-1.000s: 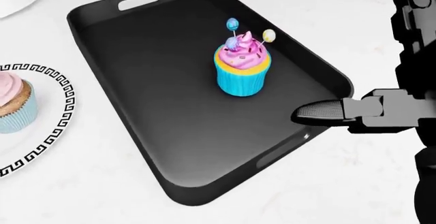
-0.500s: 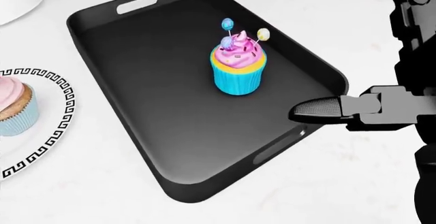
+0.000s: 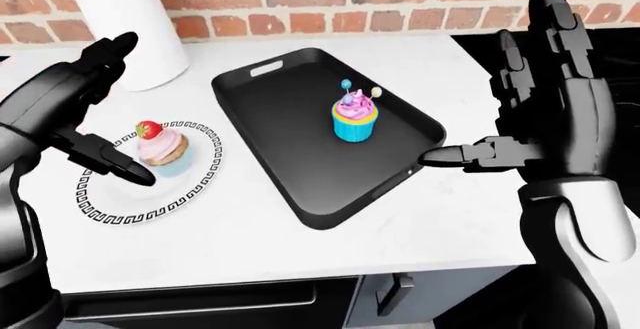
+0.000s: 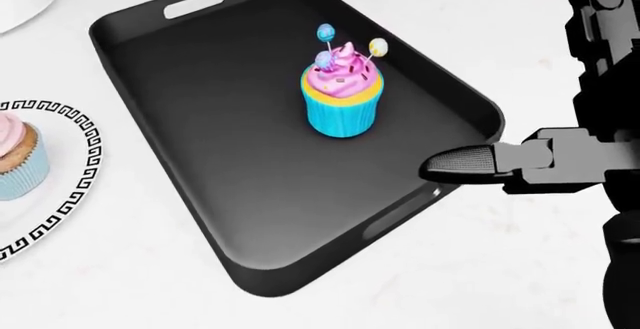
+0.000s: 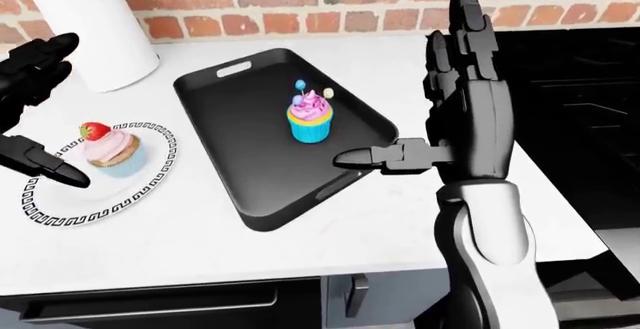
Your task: Move the dessert items from the plate to the tray.
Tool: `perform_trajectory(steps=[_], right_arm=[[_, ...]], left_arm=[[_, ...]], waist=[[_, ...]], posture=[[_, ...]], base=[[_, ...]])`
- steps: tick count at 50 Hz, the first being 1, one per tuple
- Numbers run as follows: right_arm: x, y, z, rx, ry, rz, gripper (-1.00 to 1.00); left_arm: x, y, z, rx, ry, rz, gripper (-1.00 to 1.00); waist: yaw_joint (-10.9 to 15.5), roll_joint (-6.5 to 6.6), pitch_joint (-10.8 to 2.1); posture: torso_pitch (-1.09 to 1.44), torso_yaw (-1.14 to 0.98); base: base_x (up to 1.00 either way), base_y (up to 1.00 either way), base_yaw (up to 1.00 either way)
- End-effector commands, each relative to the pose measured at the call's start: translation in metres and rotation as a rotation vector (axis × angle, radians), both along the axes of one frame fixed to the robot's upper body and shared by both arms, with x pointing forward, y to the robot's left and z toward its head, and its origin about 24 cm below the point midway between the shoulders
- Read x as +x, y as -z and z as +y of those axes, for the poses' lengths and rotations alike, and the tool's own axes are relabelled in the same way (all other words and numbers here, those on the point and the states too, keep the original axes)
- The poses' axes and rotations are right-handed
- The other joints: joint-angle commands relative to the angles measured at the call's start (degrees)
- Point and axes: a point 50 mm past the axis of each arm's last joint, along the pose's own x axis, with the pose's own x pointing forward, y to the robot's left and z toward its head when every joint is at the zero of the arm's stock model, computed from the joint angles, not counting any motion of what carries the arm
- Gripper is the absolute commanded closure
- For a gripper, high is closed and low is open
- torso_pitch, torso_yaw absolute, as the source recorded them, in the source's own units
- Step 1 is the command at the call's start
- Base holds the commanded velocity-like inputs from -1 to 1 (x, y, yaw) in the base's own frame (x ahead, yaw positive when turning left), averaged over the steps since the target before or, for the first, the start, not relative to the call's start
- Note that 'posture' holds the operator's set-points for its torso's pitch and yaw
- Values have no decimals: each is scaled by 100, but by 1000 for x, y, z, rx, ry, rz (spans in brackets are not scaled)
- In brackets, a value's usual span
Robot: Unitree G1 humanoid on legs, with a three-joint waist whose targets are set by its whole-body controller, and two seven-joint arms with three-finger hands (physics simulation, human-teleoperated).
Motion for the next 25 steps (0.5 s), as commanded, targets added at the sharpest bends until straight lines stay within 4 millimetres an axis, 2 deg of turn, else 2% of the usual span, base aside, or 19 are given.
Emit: perform_trajectory(steps=[1, 6, 13, 25], right_arm=[[-5, -10, 1, -7, 0, -71, -100], [-4, -9, 1, -6, -1, -69, -100], [-5, -9, 1, -6, -1, -70, -100], [-5, -7, 1, -7, -2, -67, -100]], left_arm=[[-4, -15, 2, 38, -12, -86, -100], [3, -5, 10, 25, -29, -73, -100], [5, -15, -1, 15, -34, -52, -100], [6, -10, -2, 8, -37, -20, -95]], waist=[[-1, 24, -116], [-8, 32, -137], [-12, 19, -149], [-22, 38, -145]], posture=[[0, 0], [0, 0], [0, 0], [0, 0]], base=[[0, 0, 0], [0, 0, 0], [0, 0, 0], [0, 0, 0]])
